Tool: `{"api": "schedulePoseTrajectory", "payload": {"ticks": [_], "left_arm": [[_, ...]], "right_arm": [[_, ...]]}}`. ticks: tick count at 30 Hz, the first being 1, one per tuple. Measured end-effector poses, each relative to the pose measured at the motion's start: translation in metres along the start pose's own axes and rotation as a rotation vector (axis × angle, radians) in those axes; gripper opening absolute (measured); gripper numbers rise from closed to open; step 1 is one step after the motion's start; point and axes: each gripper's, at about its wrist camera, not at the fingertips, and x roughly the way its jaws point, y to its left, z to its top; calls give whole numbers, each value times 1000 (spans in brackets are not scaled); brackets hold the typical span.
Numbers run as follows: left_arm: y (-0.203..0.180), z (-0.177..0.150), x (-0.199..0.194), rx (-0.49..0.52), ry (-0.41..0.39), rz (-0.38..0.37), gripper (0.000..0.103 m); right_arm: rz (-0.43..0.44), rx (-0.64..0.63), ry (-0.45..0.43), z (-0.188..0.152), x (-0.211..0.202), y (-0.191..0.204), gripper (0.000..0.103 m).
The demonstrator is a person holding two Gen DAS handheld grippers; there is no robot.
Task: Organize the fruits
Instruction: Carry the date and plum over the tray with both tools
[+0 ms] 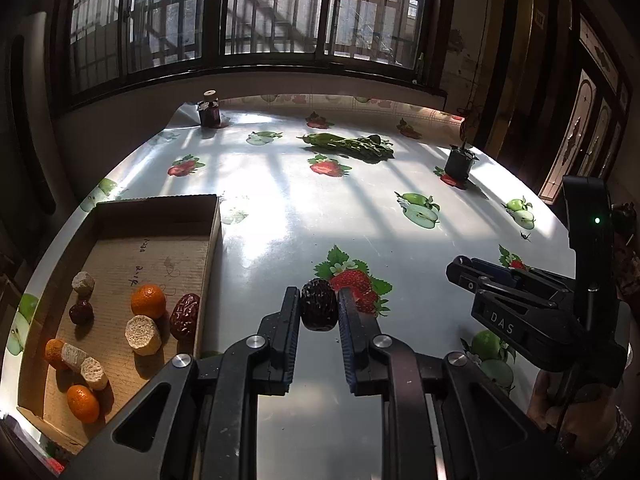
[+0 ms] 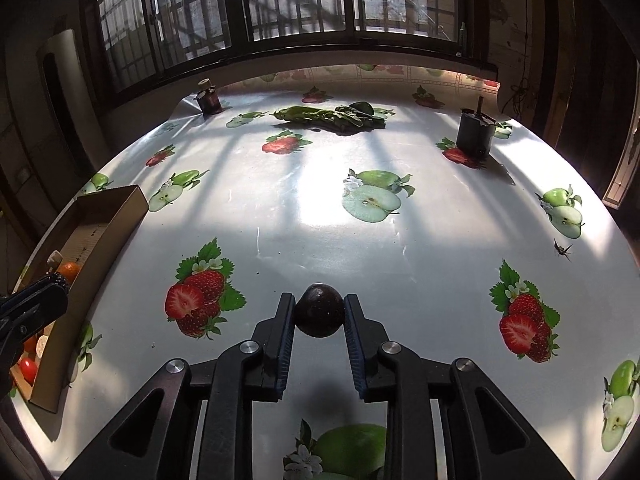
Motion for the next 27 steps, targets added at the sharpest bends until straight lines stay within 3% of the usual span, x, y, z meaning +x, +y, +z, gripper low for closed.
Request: {"api": "schedulePoseTrajectory", "payload": {"ticks": [9, 27], "left_arm": [[18, -2, -25, -5, -68, 50, 18], [90, -10, -42, -116, -100, 97, 18]], "right_arm": [[46, -61, -34, 5, -27, 38, 26], [158, -180, -51, 11, -37, 124, 26]]}}
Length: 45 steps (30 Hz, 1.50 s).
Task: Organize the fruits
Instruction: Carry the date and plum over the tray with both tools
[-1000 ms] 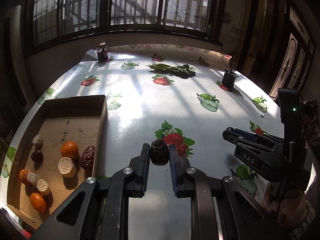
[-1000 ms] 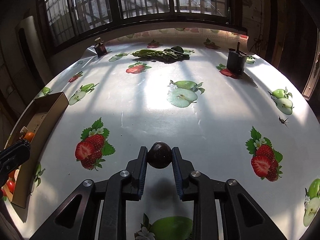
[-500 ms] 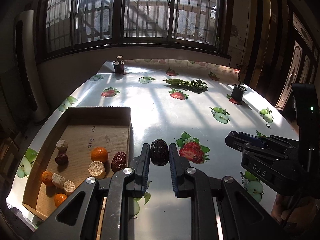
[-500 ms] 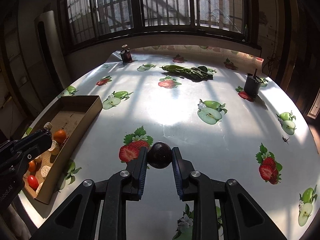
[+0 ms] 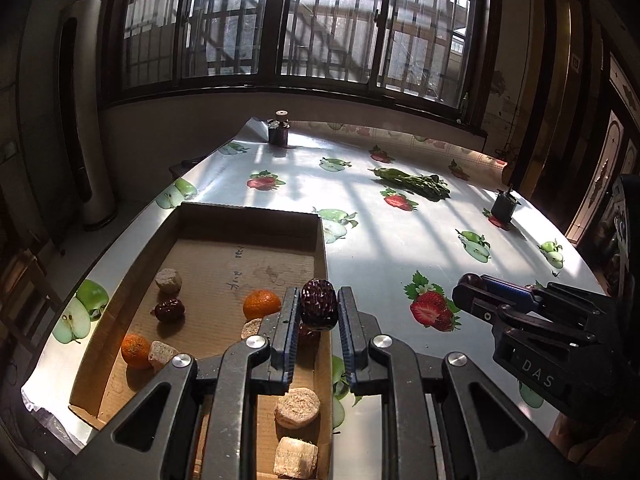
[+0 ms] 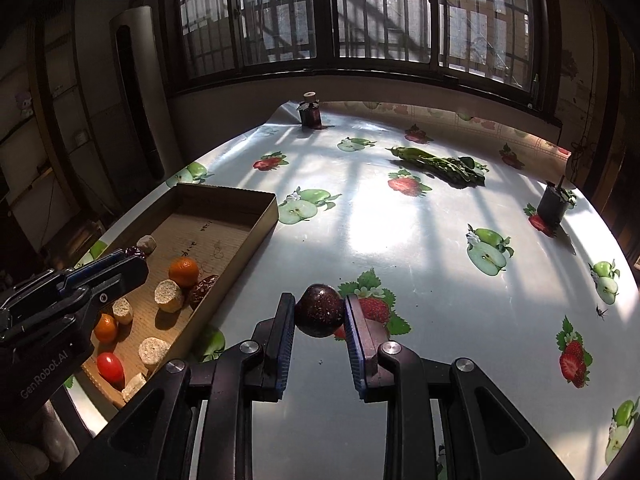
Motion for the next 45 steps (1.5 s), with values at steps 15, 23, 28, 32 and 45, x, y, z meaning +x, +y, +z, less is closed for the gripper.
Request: {"api": "schedulePoseTrajectory", "payload": {"ticks": [15, 23, 28, 32, 45], "left_arm": [[74, 7, -24, -76, -69, -10, 18], [111, 39, 4, -54, 21, 72, 18], [125, 53, 40, -47, 105, 103, 18], [131, 55, 76, -35, 185, 115, 18], [132, 47, 149, -48, 370, 115, 18]], "right_arm": [[87, -63, -3, 13, 9, 50, 27], [134, -84, 24, 29, 28, 70, 27], [182, -64, 67, 44, 56, 81, 27], [202, -49, 122, 51, 87, 90, 27], [173, -47, 227, 55, 156, 97, 27]]}}
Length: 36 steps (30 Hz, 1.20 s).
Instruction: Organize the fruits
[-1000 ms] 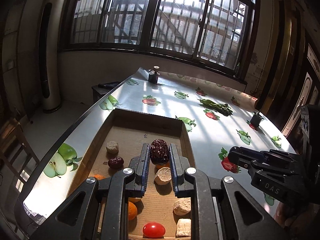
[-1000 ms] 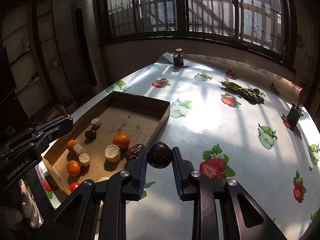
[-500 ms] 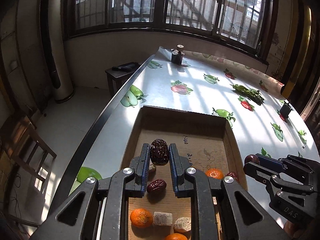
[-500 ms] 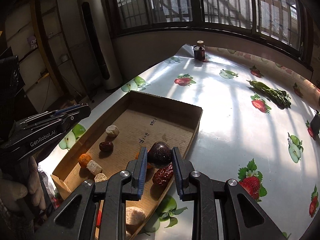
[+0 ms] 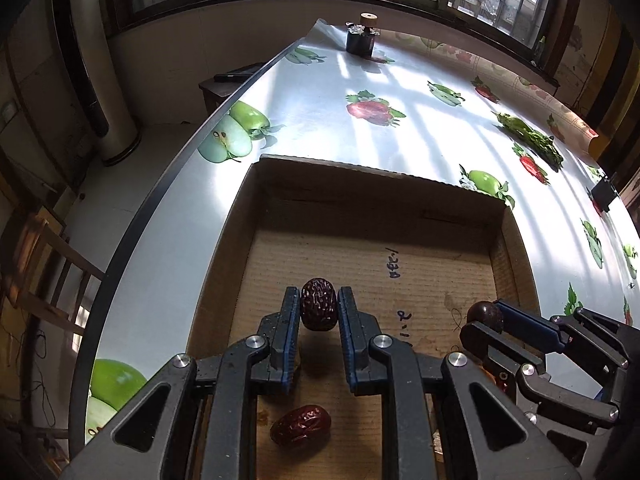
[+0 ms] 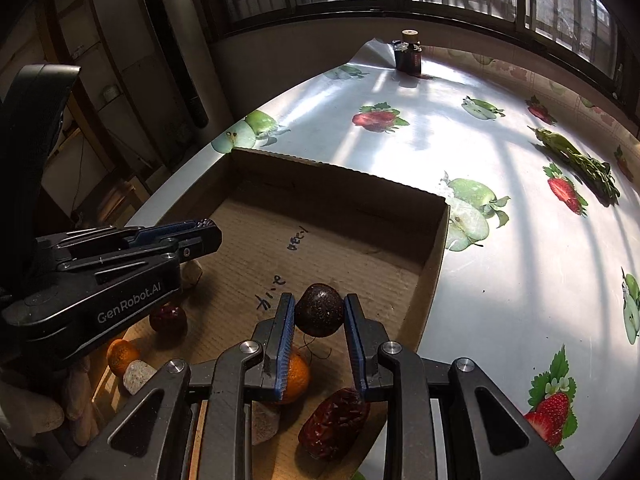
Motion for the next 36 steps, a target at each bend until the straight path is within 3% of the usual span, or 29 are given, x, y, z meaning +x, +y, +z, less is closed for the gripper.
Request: {"api": "schedulePoseTrajectory", "payload": {"ticks": [7, 11, 13, 17, 18, 28, 36], "left_arm": [[2, -3, 8, -20, 14, -2, 19], [6, -2, 7, -40, 2, -8, 48], [8, -2, 5, -49, -3, -12, 49], [12, -5, -6, -65, -22, -20, 49], [12, -5, -11, -67, -31, -18, 49], [-2, -25, -80, -58, -187, 2, 65], [-35, -65, -127, -71, -340, 121, 82]], "right_arm": [[-12, -1, 16, -1, 11, 0, 27], [-3, 8, 17, -1, 13, -1, 28], [1, 10, 12, -2, 11, 0, 32], [-12, 2, -18, -3, 2, 3, 53], [-15, 0, -26, -4, -1, 4, 53], [10, 75, -102, -20, -48, -16, 56], [-41, 138, -171, -59, -96, -37, 60]]}}
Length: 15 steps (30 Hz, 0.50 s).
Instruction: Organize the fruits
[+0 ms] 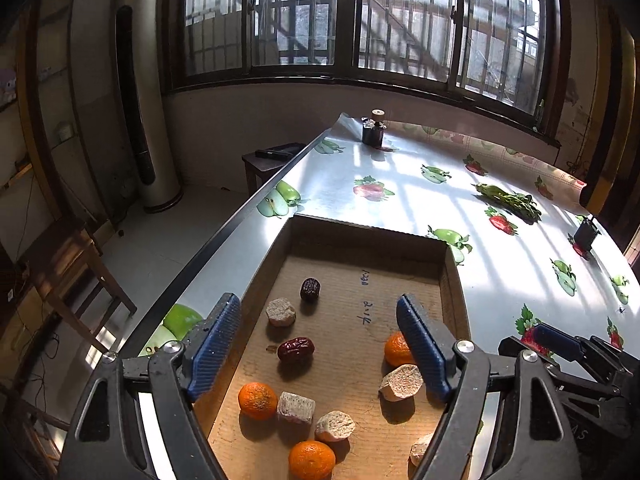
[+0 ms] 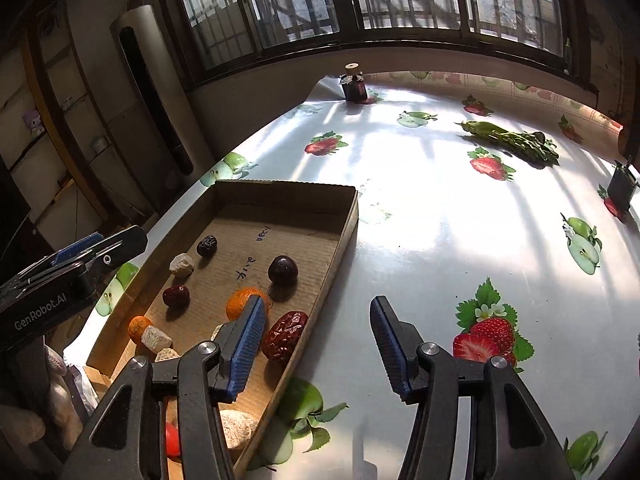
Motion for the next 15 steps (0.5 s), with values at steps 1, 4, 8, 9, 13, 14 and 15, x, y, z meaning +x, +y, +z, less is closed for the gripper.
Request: {"api": "schedulePoseTrajectory", "payload": {"ticks": [1, 4, 8, 9, 13, 14, 15], "left_arm": [[-3, -3, -6, -1, -13, 15, 83], [-13, -13, -22, -5, -53, 55, 87], [-20, -25, -39, -20, -88, 74, 89], [-21, -27, -42, -23, -94, 76, 89], [-28, -35, -52, -27, -111, 85, 90], [-30, -36, -54, -27, -113, 86, 90], [-31, -38, -56, -26, -116, 88, 90]], "right_arm": [[-8, 5, -11, -5, -8, -3, 60], [-33, 13, -46, -17, -27, -7, 65], [-73, -12, -92, -33, -45, -3, 70], [-82, -18, -102, -37, -48, -2, 71], [-105, -46, -125, -52, -56, 4, 74], [-107, -49, -128, -55, -57, 5, 74], [-108, -52, -129, -58, -58, 6, 75]]}}
